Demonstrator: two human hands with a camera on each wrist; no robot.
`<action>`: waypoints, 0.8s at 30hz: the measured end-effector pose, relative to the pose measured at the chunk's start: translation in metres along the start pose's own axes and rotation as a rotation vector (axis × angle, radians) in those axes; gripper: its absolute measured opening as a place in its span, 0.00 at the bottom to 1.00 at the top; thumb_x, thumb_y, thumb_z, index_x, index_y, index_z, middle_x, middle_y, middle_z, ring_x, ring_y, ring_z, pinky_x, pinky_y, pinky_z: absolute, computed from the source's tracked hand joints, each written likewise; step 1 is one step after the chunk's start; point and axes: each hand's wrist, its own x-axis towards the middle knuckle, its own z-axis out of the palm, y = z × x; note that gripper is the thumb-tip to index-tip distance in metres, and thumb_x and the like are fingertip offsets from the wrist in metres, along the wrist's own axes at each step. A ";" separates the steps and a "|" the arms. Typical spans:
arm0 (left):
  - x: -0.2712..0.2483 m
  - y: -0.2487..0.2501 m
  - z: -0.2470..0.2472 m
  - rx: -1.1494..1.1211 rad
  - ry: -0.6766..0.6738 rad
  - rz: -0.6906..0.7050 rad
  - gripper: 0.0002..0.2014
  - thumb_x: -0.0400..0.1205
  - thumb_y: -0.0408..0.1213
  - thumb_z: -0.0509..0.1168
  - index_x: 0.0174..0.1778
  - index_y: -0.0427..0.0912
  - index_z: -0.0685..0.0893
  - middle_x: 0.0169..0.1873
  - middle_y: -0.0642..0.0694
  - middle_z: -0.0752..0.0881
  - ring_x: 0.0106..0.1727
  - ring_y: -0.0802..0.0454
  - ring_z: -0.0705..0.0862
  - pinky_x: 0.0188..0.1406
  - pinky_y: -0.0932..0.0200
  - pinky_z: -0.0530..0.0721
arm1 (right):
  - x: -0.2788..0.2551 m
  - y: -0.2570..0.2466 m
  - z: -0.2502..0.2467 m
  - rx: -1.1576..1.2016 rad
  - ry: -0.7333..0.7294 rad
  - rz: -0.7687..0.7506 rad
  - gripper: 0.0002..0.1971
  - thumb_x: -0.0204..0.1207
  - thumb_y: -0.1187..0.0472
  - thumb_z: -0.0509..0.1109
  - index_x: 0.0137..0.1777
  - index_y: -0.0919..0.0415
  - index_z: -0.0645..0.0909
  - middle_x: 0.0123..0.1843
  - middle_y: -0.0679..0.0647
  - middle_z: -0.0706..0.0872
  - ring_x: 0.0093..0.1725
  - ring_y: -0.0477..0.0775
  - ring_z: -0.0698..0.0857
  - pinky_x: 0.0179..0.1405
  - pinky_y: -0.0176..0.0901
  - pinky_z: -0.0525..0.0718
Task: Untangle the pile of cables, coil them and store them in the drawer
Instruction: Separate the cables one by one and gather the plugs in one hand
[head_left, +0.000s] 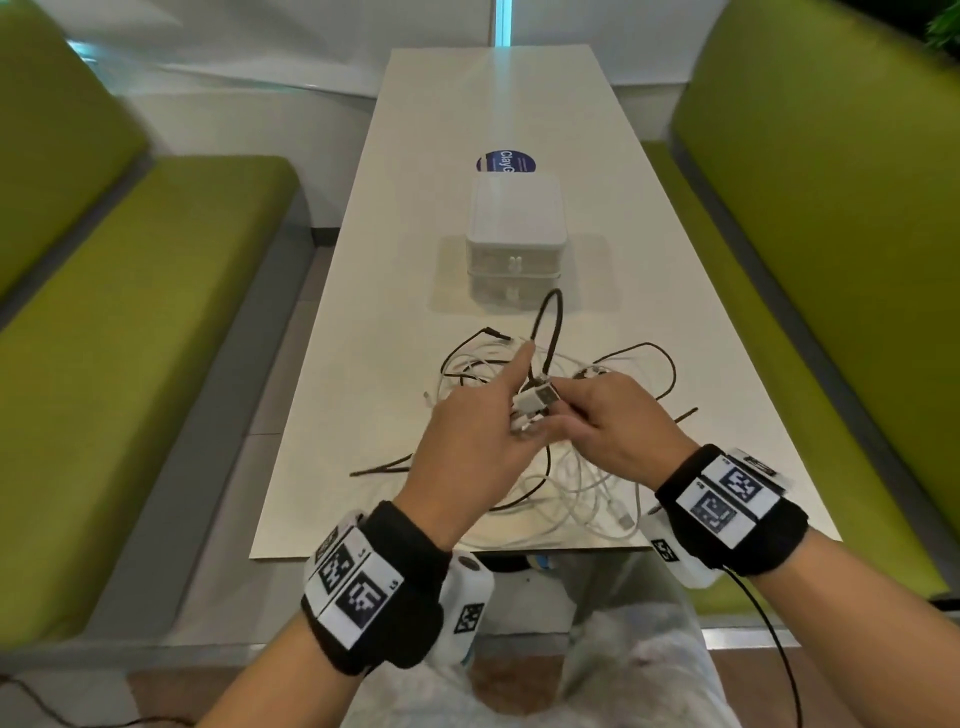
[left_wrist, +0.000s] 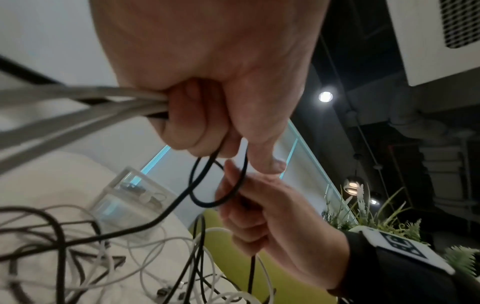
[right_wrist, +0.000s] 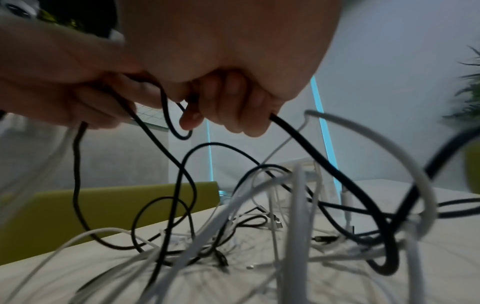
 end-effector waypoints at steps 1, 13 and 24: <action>0.002 -0.001 0.002 -0.038 -0.003 -0.011 0.36 0.77 0.64 0.63 0.81 0.58 0.66 0.24 0.56 0.77 0.26 0.61 0.75 0.30 0.69 0.71 | -0.001 -0.002 0.000 -0.011 0.033 -0.049 0.23 0.82 0.41 0.54 0.44 0.56 0.83 0.26 0.46 0.79 0.27 0.50 0.76 0.28 0.41 0.73; -0.001 -0.006 0.015 -0.331 0.079 0.018 0.20 0.77 0.67 0.62 0.52 0.57 0.84 0.29 0.52 0.87 0.32 0.60 0.83 0.33 0.63 0.78 | -0.005 -0.007 0.001 0.097 0.127 -0.088 0.15 0.82 0.44 0.50 0.52 0.46 0.77 0.24 0.38 0.72 0.25 0.44 0.73 0.28 0.31 0.69; 0.002 0.001 0.007 -0.712 0.330 -0.004 0.04 0.78 0.47 0.70 0.38 0.57 0.84 0.30 0.61 0.86 0.35 0.63 0.83 0.43 0.56 0.85 | 0.001 -0.025 -0.006 0.385 0.052 0.042 0.15 0.84 0.43 0.53 0.43 0.46 0.77 0.29 0.43 0.75 0.29 0.47 0.74 0.33 0.41 0.72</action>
